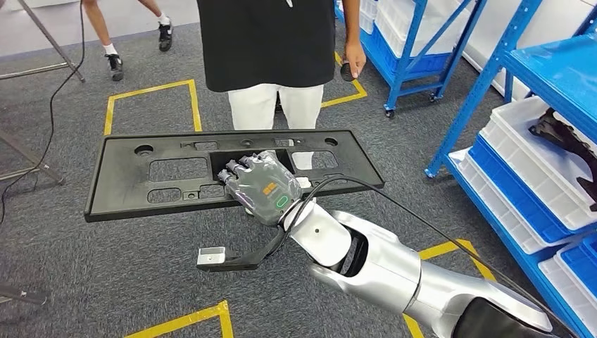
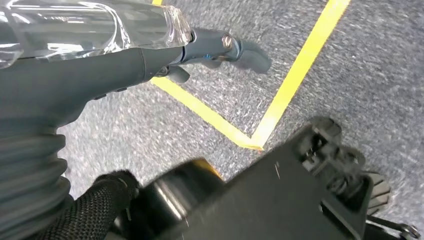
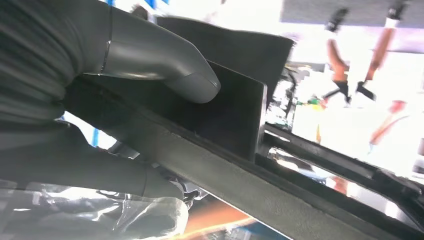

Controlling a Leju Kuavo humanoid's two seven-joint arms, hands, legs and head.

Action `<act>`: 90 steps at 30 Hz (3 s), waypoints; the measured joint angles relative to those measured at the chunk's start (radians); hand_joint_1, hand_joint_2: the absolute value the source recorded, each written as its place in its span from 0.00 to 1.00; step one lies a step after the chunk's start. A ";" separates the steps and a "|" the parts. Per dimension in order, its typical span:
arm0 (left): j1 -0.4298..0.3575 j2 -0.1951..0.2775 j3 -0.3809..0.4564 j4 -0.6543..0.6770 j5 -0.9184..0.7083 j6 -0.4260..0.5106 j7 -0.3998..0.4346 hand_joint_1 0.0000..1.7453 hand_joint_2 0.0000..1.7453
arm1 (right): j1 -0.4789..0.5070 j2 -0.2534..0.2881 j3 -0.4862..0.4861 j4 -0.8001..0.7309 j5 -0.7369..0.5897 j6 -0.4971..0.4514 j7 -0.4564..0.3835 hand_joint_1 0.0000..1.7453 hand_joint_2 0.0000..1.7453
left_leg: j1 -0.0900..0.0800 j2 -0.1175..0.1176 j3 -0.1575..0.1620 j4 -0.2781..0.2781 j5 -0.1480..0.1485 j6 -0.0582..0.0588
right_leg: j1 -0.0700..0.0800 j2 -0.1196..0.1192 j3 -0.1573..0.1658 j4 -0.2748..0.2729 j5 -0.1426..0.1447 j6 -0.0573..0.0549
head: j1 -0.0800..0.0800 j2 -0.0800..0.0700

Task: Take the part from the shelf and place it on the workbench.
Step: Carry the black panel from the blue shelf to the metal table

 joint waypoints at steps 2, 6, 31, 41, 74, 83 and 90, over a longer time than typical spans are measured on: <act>-0.003 0.002 -0.001 0.000 -0.003 0.002 -0.002 0.00 1.00 | 0.006 -0.003 0.000 -0.001 0.001 -0.001 0.001 1.00 1.00 | 0.003 -0.028 0.003 0.001 0.000 0.002 | 0.000 0.026 -0.074 0.131 -0.039 0.003 | 0.001 0.000; -0.009 0.008 -0.005 0.000 -0.005 0.007 -0.004 0.00 1.00 | 0.014 -0.004 0.000 -0.001 0.001 -0.003 0.001 1.00 1.00 | 0.016 -0.093 0.009 0.012 -0.011 -0.012 | -0.014 0.055 -0.041 0.004 0.072 0.020 | 0.002 0.000; -0.002 0.006 -0.021 -0.004 0.007 -0.013 -0.009 0.00 1.00 | 0.016 -0.012 0.001 -0.016 0.009 0.020 0.000 1.00 1.00 | 0.001 -0.004 0.009 0.001 -0.010 0.000 | -0.001 0.012 -0.029 0.034 0.005 0.003 | -0.008 0.000; -0.007 0.000 -0.023 -0.004 0.007 -0.028 -0.010 0.00 1.00 | 0.019 -0.024 0.002 -0.020 0.006 0.029 -0.006 1.00 1.00 | 0.026 -0.141 -0.008 0.039 -0.039 -0.037 | -0.022 0.098 0.007 -0.120 0.112 0.011 | -0.007 0.000; -0.003 0.002 -0.043 -0.004 -0.001 -0.040 -0.010 0.00 1.00 | 0.031 -0.035 -0.009 -0.030 -0.211 0.035 -0.011 1.00 1.00 | 0.022 -0.130 0.000 0.050 -0.064 -0.038 | -0.022 0.079 0.001 -0.125 0.120 -0.003 | -0.015 0.000; -0.010 0.002 -0.047 -0.004 -0.001 -0.036 -0.015 0.00 1.00 | 0.016 -0.036 -0.002 -0.030 -0.087 0.045 0.004 1.00 1.00 | 0.018 0.014 -0.067 0.169 -0.061 -0.050 | -0.014 -0.040 0.042 -0.129 0.087 -0.017 | -0.025 0.000; 0.000 0.004 -0.049 -0.004 -0.001 -0.028 -0.015 0.00 1.00 | 0.011 -0.040 0.006 -0.034 -0.014 0.005 -0.018 1.00 1.00 | 0.002 0.029 0.002 0.019 -0.029 -0.016 | -0.004 -0.068 0.051 -0.113 0.060 0.010 | -0.023 0.000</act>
